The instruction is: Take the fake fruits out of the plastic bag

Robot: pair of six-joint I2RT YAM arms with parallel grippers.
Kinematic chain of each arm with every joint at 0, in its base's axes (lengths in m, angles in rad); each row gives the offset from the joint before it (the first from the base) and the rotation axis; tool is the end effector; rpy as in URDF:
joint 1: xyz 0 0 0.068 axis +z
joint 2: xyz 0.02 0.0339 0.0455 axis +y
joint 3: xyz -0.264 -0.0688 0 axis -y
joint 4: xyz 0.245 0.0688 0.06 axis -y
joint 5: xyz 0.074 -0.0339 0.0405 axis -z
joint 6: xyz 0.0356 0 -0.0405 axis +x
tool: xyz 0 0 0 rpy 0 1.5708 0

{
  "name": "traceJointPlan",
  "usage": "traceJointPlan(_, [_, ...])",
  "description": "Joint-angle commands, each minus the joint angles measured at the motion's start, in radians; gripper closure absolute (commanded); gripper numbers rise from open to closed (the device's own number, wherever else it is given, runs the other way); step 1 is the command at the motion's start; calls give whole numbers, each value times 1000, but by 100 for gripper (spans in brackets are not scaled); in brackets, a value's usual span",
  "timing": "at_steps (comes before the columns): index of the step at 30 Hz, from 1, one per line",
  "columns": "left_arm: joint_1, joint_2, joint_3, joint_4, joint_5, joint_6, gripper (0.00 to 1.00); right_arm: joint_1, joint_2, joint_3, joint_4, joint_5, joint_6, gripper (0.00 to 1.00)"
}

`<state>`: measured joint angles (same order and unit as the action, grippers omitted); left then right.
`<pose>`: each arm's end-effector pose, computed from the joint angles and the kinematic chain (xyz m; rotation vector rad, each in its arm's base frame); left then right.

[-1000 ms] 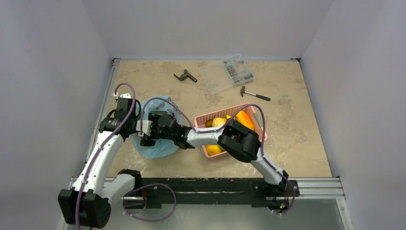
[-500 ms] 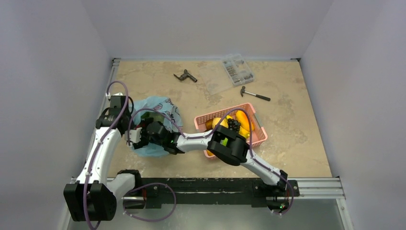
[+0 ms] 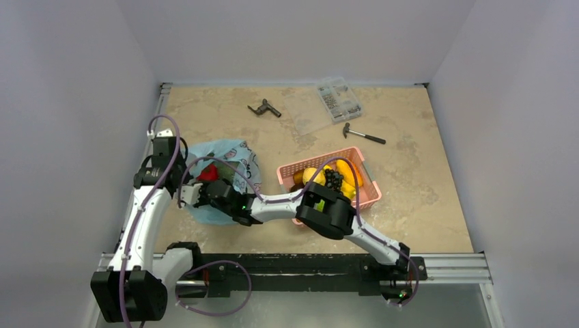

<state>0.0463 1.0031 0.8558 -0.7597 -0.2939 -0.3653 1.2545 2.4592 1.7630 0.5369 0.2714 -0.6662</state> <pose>0.1951 0.0194 0.2744 -0.6189 2.3573 0.2225 0.1827 0.5276 0.1517 -1.2922 1.1478 0.1998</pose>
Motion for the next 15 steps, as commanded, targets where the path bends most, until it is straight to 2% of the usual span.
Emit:
traceJointPlan(1, [-20,-52,21,-16,38,-33,100,-6,-158,-152,-19,44,95,100])
traceJointPlan(7, [-21,-48,29,-23,57,-22,100,-5,-346,-372,140,-10,255,100])
traceJointPlan(15, [-21,-69,23,-18,128,20,100,-9,-476,-490,206,-61,446,100])
